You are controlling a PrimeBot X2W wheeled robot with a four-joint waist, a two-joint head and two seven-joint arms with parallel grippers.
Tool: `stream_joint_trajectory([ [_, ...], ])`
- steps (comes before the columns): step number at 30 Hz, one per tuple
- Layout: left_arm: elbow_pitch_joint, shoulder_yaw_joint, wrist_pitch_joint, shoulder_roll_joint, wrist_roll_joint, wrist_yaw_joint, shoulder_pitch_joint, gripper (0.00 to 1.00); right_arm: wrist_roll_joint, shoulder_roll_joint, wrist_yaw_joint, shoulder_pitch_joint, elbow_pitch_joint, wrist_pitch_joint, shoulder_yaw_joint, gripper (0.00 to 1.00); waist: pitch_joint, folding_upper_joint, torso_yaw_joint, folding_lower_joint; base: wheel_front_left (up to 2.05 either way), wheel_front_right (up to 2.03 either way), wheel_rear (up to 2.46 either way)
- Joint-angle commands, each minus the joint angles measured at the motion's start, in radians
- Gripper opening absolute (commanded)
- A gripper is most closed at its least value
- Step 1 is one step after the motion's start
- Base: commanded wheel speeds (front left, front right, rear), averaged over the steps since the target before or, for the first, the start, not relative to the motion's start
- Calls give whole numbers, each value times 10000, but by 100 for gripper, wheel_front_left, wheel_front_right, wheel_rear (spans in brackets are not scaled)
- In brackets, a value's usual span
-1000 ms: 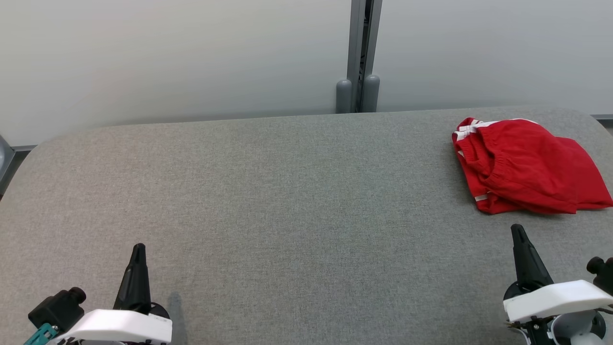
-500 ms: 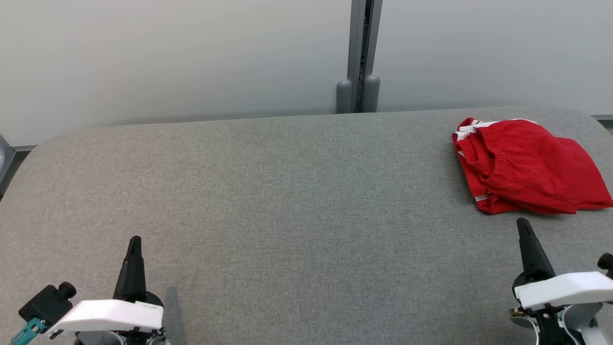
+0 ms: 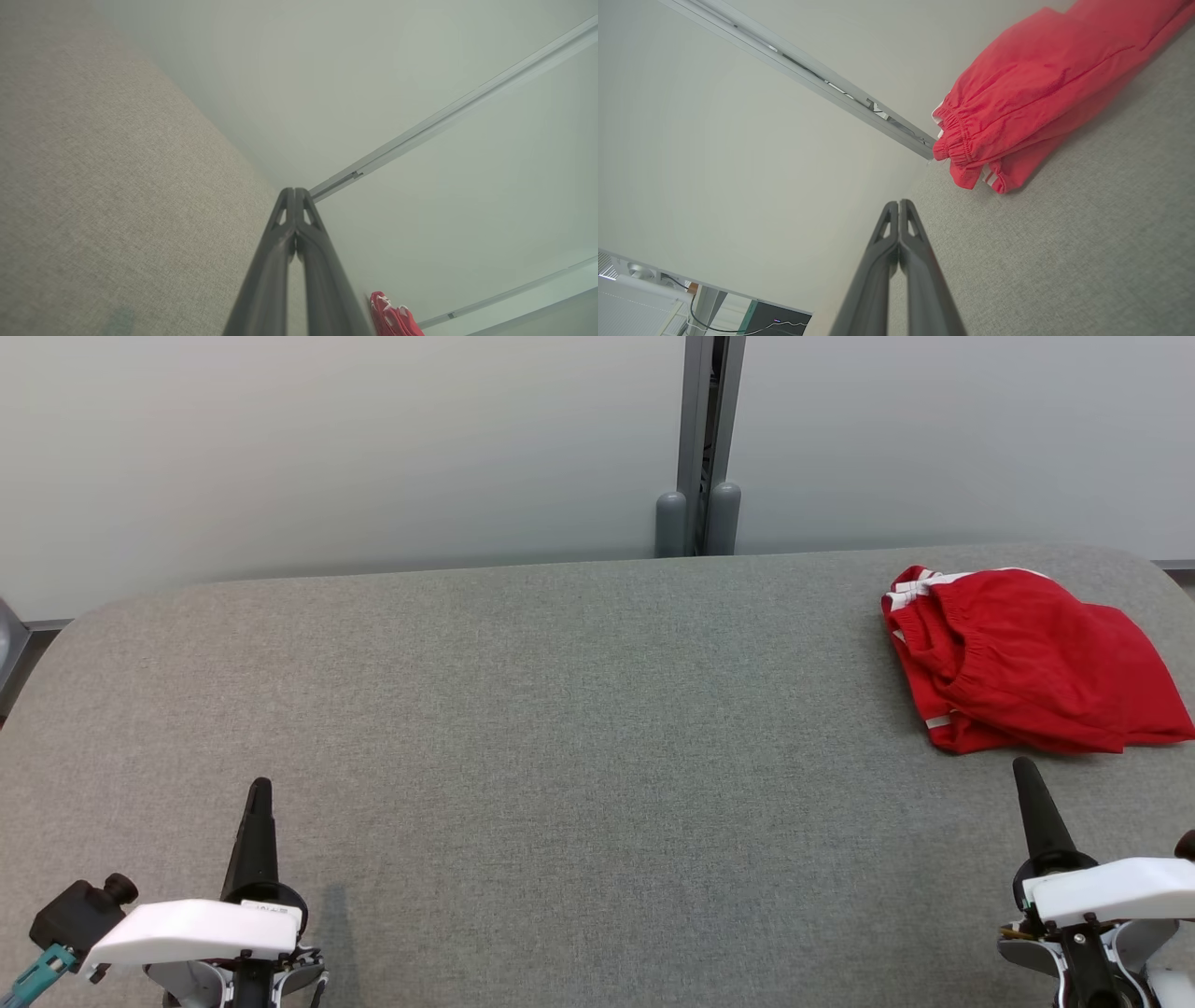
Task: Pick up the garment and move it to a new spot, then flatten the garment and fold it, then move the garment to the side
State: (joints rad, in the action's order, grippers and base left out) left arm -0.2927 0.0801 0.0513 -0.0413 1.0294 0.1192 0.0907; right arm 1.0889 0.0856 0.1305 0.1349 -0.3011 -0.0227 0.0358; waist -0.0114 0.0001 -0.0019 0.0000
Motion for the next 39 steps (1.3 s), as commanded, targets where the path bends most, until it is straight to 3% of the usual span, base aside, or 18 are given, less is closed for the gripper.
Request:
stream_joint_trajectory([
  [1,53,59,-73,-68,292,42,273,0,278,27,3,251,58,81,116,0,1,-1,1,0,0,0,0],
  [39,-290,171,-928,-98,3728,110,901,0,3282,-200,9,667,-321,1067,749,0,15,-1,11,0,0,0,0],
])
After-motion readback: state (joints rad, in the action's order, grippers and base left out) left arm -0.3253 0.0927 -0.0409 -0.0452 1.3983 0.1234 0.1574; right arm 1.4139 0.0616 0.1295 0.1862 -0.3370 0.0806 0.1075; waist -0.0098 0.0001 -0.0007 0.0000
